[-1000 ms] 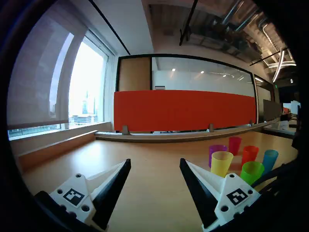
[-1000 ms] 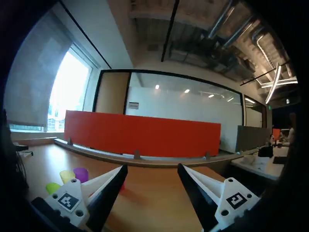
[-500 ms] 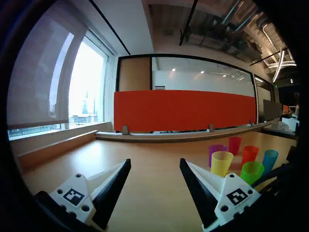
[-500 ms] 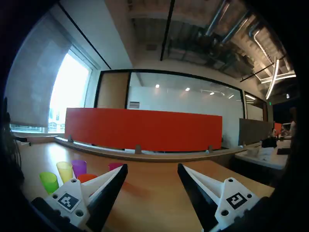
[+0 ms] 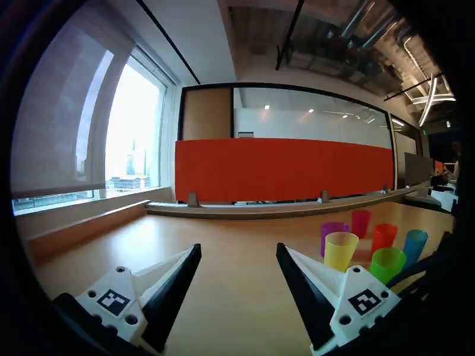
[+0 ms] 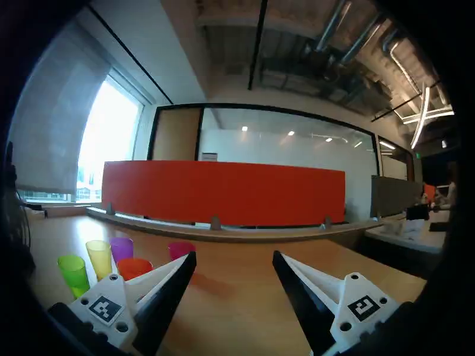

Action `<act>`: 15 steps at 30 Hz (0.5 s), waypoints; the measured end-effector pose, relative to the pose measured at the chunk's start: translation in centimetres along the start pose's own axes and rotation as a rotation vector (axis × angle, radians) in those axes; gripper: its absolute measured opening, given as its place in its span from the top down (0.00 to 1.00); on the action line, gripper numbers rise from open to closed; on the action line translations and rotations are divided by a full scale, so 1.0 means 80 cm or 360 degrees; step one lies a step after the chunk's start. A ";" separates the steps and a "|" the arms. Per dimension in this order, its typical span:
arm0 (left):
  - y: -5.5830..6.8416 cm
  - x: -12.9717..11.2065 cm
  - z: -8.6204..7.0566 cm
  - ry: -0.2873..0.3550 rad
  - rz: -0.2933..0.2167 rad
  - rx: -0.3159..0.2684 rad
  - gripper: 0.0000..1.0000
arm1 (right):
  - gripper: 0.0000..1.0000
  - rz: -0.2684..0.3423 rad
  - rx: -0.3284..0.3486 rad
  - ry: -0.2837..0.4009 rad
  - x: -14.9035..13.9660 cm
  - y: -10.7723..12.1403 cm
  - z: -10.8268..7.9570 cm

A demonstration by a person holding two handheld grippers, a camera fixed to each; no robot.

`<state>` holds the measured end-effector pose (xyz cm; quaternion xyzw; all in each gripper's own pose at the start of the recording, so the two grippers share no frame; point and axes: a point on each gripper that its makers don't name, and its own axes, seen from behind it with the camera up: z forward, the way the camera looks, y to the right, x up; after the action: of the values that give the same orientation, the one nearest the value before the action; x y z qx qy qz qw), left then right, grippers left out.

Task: Pour water

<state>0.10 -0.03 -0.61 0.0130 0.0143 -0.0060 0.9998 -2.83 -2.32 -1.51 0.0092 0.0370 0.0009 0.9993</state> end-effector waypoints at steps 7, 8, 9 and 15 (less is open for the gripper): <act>0.000 0.000 0.000 0.0000 0.0000 0.0000 0.06 | 0.00 0.0031 -0.0025 -0.0039 -0.016 0.008 0.003; 0.000 0.000 0.000 0.0000 0.0000 0.0000 0.06 | 0.00 0.0032 -0.0027 -0.0044 -0.018 0.008 0.003; 0.000 0.000 0.000 0.0000 0.0000 0.0000 0.06 | 0.00 0.0034 -0.0029 -0.0049 -0.019 0.007 0.003; 0.000 0.000 0.000 0.0000 0.0000 0.0000 0.06 | 0.00 0.0066 -0.0046 -0.0093 -0.029 0.011 0.003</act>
<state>0.11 -0.02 -0.65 0.0129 0.0144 -0.0059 0.9998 -5.15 -1.42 -1.09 -0.0044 0.0075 0.0220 0.9997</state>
